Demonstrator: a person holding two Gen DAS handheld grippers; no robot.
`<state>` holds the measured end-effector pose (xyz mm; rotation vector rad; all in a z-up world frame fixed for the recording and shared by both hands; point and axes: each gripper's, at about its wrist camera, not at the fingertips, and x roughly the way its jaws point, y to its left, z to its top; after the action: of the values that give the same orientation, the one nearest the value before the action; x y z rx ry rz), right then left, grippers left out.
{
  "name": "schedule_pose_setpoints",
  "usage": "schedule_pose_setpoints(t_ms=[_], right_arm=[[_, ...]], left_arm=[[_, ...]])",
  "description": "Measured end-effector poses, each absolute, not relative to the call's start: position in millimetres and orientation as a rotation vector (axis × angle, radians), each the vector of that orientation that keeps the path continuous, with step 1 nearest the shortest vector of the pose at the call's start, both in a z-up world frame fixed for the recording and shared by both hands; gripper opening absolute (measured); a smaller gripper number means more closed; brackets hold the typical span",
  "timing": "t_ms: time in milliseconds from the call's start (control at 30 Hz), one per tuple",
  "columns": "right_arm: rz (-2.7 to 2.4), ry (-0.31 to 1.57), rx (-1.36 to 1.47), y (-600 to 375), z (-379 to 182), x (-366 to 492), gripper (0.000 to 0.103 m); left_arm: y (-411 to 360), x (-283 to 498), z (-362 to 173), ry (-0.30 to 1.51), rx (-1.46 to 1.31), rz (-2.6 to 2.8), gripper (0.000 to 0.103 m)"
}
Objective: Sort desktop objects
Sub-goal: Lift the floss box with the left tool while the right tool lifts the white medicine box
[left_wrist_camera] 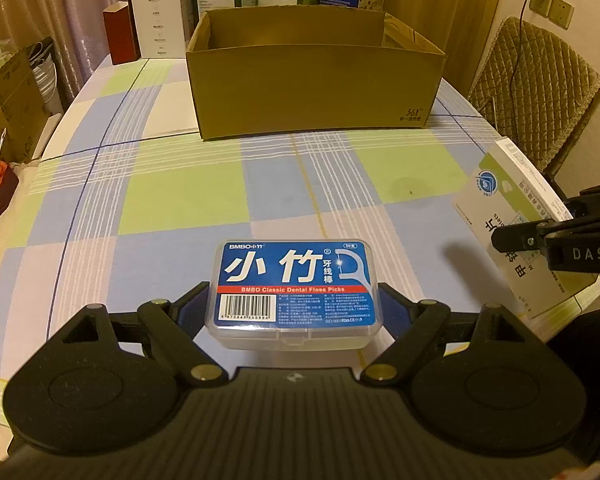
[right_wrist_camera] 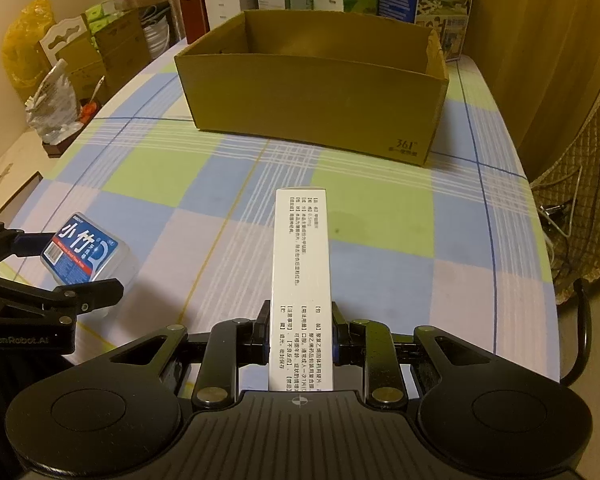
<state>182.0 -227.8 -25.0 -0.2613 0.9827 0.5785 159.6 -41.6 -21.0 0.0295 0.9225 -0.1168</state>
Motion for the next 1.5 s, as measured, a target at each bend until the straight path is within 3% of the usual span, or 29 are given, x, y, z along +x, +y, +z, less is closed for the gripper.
schedule_pose_setpoints(t_ms=[1500], right_arm=[[0.559, 0.909, -0.292, -230.3, 8.5, 216.8, 0.022]], left_arm=[[-42.6, 188.8, 5.3, 0.872, 0.052, -0.136, 0.083]])
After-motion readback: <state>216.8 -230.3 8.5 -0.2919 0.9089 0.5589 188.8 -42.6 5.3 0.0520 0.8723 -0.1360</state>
